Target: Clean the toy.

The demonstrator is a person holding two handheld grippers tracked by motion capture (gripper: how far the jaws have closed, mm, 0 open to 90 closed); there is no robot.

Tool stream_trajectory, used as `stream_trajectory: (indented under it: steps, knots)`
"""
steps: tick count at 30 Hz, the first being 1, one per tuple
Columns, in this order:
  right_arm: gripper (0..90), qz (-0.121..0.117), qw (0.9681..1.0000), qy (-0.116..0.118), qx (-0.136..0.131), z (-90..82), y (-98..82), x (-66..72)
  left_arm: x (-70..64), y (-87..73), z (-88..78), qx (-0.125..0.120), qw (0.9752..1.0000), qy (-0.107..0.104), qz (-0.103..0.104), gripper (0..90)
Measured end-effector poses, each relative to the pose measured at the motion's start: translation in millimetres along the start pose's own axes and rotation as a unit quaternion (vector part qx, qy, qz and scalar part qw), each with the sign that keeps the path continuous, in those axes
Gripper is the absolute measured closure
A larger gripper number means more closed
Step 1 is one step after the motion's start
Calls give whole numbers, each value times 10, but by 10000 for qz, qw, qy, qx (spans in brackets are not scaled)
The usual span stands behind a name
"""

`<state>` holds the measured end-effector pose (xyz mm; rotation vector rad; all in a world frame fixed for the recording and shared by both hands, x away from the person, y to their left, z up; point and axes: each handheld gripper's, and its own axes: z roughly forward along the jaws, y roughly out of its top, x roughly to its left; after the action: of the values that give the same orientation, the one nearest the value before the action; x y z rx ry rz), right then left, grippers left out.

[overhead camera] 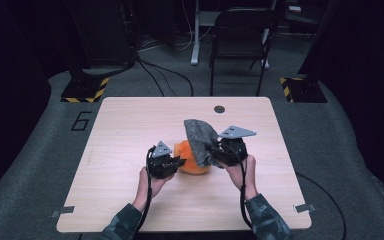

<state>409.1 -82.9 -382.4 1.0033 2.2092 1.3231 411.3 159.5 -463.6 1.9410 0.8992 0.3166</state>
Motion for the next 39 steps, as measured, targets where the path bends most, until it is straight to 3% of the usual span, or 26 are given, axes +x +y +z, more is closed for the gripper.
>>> stream_trajectory:
  steps: [1, 2, 5, 7, 12, 15, 20, 28, 33, 37, 38, 39]
  knots:
    - [760, -215, 9997, -4, 122, 81, -3, 106, -17, -4, 2, 0, 10000, -11, -86, 806]
    - [759, -271, 9995, -14, 170, 134, -21, 145, -13, -3, 2, -8, 10000, -3, -54, 806]
    - [759, -402, 9986, -29, 344, 259, -79, 191, -4, -3, 1, 7, 10000, 6, -9, 806]
    - [758, -644, 9966, -148, 501, 369, -167, 220, 11, -5, 3, 44, 10000, 1, -1, 806]
    - [757, -602, 9962, -258, 568, 335, -177, 146, 2, -4, 4, 34, 10000, 0, 19, 806]
    - [758, -467, 9958, -417, 670, 332, -249, -4, 9, -6, 5, 31, 10000, -4, 9, 806]
    - [757, -196, 9957, -433, 797, 357, -343, -163, 6, -4, 8, 28, 10000, -10, 18, 806]
    - [756, 143, 9915, -563, 1164, 426, -494, -380, 11, -11, 14, 15, 10000, -37, -7, 806]
    - [757, 284, 9858, -669, 1512, 523, -634, -513, 25, -14, 14, 18, 10000, -51, -27, 806]
    - [756, 331, 9767, -723, 1993, 641, -771, -611, 27, -18, 14, 2, 10000, -42, -63, 805]
    - [756, 331, 9767, -723, 1993, 641, -771, -611, 27, -18, 14, 2, 10000, -42, -63, 804]
    - [756, 331, 9747, -748, 2081, 668, -799, -621, 32, -19, 14, -8, 10000, -39, -69, 804]
